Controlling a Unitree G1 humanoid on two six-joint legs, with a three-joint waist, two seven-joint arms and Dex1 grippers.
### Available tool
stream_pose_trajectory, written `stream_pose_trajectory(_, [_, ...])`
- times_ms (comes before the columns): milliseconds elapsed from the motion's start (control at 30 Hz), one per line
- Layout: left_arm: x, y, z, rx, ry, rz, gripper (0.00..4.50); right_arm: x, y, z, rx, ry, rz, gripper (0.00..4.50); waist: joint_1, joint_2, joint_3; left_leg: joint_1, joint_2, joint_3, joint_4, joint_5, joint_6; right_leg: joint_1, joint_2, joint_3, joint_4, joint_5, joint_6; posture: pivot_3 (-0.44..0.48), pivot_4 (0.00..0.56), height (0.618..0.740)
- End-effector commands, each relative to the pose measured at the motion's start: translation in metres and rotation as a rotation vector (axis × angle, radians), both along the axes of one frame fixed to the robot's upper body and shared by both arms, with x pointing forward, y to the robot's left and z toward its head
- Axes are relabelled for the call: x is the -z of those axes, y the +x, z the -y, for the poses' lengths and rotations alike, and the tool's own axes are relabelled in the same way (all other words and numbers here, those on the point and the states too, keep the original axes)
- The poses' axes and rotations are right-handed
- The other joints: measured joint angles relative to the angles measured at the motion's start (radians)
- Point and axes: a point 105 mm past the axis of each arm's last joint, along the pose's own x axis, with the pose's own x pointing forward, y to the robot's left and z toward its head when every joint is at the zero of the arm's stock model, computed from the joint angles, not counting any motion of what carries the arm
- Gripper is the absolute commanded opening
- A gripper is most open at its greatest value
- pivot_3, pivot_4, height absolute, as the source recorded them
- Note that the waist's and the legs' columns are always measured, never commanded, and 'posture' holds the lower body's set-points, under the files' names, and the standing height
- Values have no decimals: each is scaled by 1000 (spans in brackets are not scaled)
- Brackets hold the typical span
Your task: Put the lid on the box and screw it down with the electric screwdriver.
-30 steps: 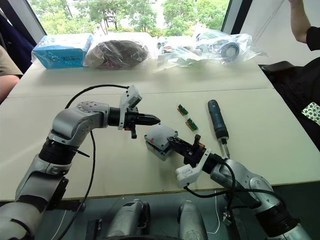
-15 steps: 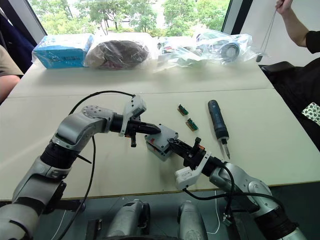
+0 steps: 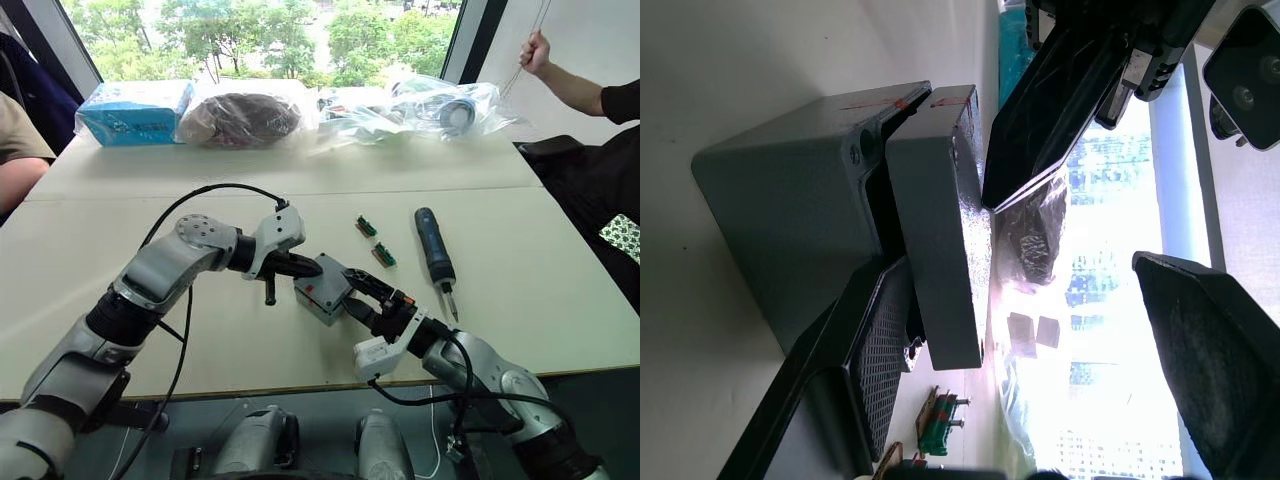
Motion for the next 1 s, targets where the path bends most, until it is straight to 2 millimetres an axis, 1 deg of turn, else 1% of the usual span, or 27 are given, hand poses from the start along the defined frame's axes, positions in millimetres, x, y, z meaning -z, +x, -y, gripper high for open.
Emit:
stream_pose_trajectory(33, [49,-5,-13,-57,134,-99,0,-5,-8,1,-10,0,2,3508,9,1,-3,0,0,0,-1,0,0,0,0,0,0,0,0,0,150,740])
stream_pose_trajectory(167, [54,-6,-14,-54,144,-95,0,-6,-13,4,-7,-1,-2,3508,13,1,-5,0,0,0,-1,0,0,0,0,0,-2,0,0,0,150,740])
stream_pose_trajectory(233, [56,-6,-14,-51,149,-84,0,-7,-14,5,-6,-2,-4,3508,10,-1,-7,0,0,0,-1,0,0,0,0,0,-2,0,0,0,150,740])
stream_pose_trajectory(400, [57,-5,-14,-51,149,-75,0,-8,-18,9,-8,-2,-10,3508,10,-1,-9,0,0,-1,-1,0,0,0,0,0,-2,0,0,0,150,740])
stream_pose_trajectory(500, [57,-6,-12,-39,137,-69,0,-8,-17,10,-3,6,-26,3508,11,-1,-9,0,0,0,-1,0,0,0,-1,0,-2,0,0,0,150,740])
stream_pose_trajectory(533, [56,-7,-11,-34,131,-66,0,-8,-17,10,1,10,-34,3097,11,-1,-9,0,0,-1,-1,0,0,0,-1,0,-2,0,0,0,150,740])
stream_pose_trajectory(600, [50,-6,-9,-24,89,-34,0,-8,-16,10,2,21,-40,2699,11,-1,-9,0,0,-1,-1,0,0,0,-1,0,-2,0,0,0,150,740])
stream_pose_trajectory(700, [34,0,-4,-27,-9,15,0,-5,-16,10,5,24,-49,1431,12,0,-9,0,0,-1,-1,0,0,-1,-1,0,-2,0,0,0,150,740])
stream_pose_trajectory(733, [30,2,-3,-32,-32,31,0,-4,-15,10,5,22,-52,1128,13,0,-9,0,0,-1,-1,0,0,-1,-1,0,-3,0,0,0,150,740])
stream_pose_trajectory(800, [21,7,-1,-49,-83,48,0,-3,-15,10,6,21,-56,323,13,-1,-8,-1,0,-1,-1,0,0,-1,-2,-1,-3,0,0,0,150,740])
stream_pose_trajectory(833, [17,8,1,-45,-107,51,0,-3,-15,10,7,21,-57,55,12,0,-8,-1,0,-1,-1,0,0,-2,-2,-1,-3,0,0,0,150,740])
stream_pose_trajectory(933, [-6,3,6,-3,-230,22,0,0,-12,11,22,29,-78,55,10,0,-7,-3,0,-1,-2,0,0,-2,-2,-1,-3,0,0,0,150,740])
stream_pose_trajectory(1000, [-16,1,6,20,-262,25,0,2,-10,11,26,32,-89,55,10,0,-4,-4,0,-1,-2,0,0,-2,-1,0,-3,0,0,0,150,740])
